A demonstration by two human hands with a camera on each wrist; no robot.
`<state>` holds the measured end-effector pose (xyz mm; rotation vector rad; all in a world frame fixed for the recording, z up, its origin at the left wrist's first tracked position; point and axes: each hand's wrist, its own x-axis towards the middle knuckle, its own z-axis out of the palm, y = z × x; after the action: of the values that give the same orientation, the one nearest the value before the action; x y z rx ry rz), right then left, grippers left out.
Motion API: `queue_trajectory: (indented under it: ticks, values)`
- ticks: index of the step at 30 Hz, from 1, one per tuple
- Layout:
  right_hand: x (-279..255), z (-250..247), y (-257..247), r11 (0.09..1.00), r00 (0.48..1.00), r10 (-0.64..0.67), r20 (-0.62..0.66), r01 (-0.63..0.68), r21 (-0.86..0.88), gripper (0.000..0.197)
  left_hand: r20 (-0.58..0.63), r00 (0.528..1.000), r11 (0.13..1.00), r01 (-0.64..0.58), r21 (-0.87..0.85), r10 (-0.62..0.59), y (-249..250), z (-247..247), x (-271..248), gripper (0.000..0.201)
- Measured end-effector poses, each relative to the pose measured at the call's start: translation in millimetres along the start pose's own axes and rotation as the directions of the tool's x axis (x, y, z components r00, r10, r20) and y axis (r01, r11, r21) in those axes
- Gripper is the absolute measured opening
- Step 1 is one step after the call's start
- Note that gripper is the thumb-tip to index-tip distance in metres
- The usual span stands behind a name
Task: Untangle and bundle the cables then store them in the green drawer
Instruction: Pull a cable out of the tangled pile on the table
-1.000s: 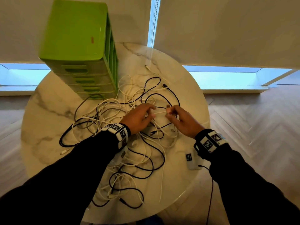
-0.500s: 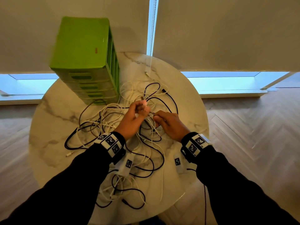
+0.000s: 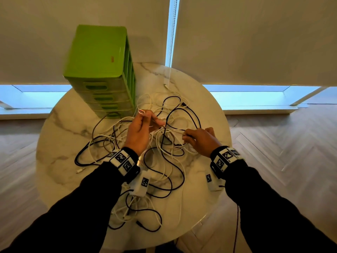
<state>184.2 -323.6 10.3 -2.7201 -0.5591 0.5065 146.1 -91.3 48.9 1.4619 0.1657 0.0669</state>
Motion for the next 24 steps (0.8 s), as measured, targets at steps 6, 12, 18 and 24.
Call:
queue_trajectory:
  ticks: [6, 12, 18, 24]
  values:
    - [-7, 1, 30, 0.974, 0.984, 0.12, 0.135, -0.09, -0.207, 0.032, -0.263, 0.962, 0.961, -0.141, -0.239, 0.076, 47, -35, 38, 0.034]
    - [4, -15, -4, 0.991, 0.998, 0.02, -0.066, -0.012, 0.13, 0.042, 0.183, 0.96, 0.897, 0.115, 0.427, -0.21, 36, -17, 13, 0.051]
    - [-4, -24, -40, 0.991, 0.991, -0.12, -0.066, 0.123, 0.054, 0.033, 0.167, 0.894, 0.885, 0.356, 0.3, -0.416, 4, 17, -1, 0.058]
    - [-11, -5, -54, 0.979, 0.994, -0.106, 0.015, 0.102, 0.175, 0.033, 0.18, 0.889, 0.873, 0.45, -0.187, -0.42, 7, 28, 4, 0.044]
